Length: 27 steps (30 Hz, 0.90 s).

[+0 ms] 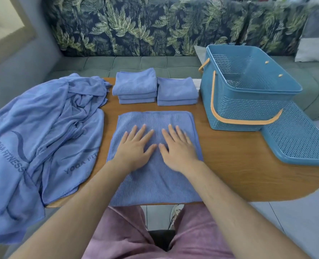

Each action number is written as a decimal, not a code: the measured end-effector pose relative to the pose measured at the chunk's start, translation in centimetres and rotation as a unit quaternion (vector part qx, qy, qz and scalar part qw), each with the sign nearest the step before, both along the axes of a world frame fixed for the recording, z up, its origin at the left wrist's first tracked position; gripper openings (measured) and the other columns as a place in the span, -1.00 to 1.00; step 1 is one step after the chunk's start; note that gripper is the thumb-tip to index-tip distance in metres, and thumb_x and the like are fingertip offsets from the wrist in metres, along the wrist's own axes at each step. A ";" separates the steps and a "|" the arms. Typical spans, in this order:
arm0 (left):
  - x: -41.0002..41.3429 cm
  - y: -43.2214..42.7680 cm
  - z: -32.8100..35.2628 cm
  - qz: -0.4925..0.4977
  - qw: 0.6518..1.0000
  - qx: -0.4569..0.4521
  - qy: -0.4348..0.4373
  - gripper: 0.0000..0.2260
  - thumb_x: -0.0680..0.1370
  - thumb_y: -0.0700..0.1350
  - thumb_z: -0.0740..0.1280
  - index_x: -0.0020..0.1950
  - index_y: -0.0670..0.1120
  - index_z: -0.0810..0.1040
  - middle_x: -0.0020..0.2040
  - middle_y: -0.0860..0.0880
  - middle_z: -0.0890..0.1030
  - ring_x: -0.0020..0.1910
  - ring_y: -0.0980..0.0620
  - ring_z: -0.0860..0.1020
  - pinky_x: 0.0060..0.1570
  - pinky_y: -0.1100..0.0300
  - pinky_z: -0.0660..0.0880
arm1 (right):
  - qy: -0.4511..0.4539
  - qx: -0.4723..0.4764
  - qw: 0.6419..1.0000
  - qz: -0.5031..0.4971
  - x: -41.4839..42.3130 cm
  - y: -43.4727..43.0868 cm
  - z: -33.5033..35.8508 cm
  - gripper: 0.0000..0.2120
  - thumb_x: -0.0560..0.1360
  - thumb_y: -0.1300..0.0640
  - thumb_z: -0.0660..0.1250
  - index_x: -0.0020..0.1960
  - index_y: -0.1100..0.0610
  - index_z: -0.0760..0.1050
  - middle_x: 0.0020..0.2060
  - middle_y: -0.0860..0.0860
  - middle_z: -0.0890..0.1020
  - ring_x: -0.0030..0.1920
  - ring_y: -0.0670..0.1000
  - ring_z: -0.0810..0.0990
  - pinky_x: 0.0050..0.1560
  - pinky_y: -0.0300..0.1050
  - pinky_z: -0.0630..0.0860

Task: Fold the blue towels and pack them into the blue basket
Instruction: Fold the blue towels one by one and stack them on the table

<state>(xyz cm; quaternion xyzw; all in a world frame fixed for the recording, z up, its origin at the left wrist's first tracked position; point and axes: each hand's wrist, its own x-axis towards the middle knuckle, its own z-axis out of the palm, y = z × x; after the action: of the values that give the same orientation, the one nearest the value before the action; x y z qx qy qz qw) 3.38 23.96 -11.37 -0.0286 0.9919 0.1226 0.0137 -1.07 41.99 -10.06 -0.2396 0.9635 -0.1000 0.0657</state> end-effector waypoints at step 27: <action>-12.3 -5.0 3.1 0.031 0.998 0.060 0.001 -0.88 0.59 -0.01 0.23 -0.01 -0.05 0.42 -0.10 0.02 0.51 -0.10 -0.04 0.47 0.02 0.06 0.29 | 0.169 -0.166 0.970 0.046 -10.9 -2.6 -2.6 -0.75 0.55 0.10 0.23 0.16 0.11 0.59 -0.01 -0.02 0.54 0.07 0.07 0.49 0.12 0.03 0.46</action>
<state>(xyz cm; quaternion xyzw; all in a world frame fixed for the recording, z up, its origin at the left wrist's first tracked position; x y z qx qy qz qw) -8.91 19.00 -8.30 -0.0587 0.9813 0.1828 0.0105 -11.97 39.41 -12.69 -0.3048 0.9185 -0.2131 -0.1343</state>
